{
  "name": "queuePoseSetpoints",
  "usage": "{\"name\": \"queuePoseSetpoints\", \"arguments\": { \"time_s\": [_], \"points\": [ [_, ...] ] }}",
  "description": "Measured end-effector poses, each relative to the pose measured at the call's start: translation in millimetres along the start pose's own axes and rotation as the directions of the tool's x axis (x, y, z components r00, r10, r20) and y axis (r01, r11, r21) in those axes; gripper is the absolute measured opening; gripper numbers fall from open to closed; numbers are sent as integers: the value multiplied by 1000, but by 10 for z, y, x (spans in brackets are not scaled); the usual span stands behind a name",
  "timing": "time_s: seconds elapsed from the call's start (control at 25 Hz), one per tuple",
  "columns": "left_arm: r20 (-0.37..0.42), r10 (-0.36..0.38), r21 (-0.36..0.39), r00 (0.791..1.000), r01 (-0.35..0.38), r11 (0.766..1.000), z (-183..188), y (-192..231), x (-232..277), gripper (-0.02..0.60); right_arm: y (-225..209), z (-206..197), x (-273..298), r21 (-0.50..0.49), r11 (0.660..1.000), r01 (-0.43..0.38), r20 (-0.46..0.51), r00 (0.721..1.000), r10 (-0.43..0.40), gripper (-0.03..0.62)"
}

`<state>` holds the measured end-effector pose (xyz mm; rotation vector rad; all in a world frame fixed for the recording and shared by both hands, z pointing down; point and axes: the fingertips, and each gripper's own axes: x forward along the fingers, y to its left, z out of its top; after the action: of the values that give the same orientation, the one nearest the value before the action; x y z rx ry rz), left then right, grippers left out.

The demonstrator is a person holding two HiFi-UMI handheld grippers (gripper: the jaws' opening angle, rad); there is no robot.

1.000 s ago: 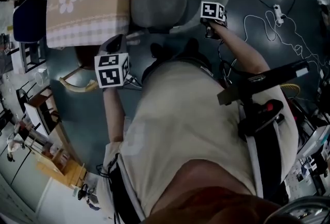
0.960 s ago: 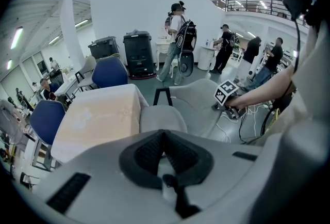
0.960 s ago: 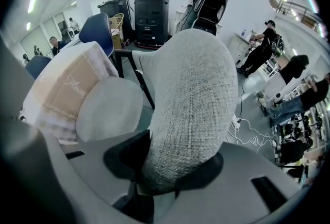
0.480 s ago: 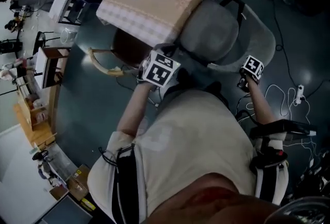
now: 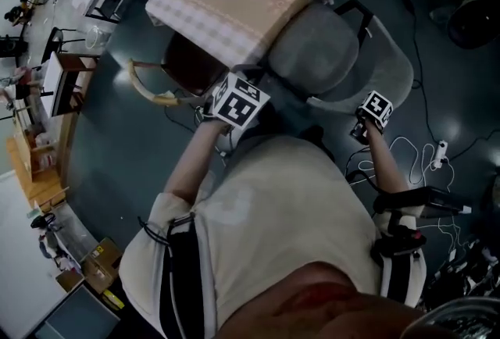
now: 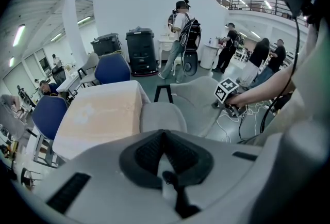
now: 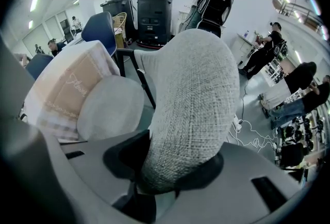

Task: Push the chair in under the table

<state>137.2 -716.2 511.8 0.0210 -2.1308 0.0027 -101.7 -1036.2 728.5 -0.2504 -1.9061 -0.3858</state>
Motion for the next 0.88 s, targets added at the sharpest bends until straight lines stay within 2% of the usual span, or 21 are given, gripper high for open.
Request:
{"name": "queuePoseSetpoints", "arguments": {
  "time_s": [0.88],
  "points": [
    [-14, 10, -31, 1000, -11, 999, -20, 78, 149, 8, 250, 152, 65, -52, 998, -39, 23, 999, 40, 163]
  ]
}}
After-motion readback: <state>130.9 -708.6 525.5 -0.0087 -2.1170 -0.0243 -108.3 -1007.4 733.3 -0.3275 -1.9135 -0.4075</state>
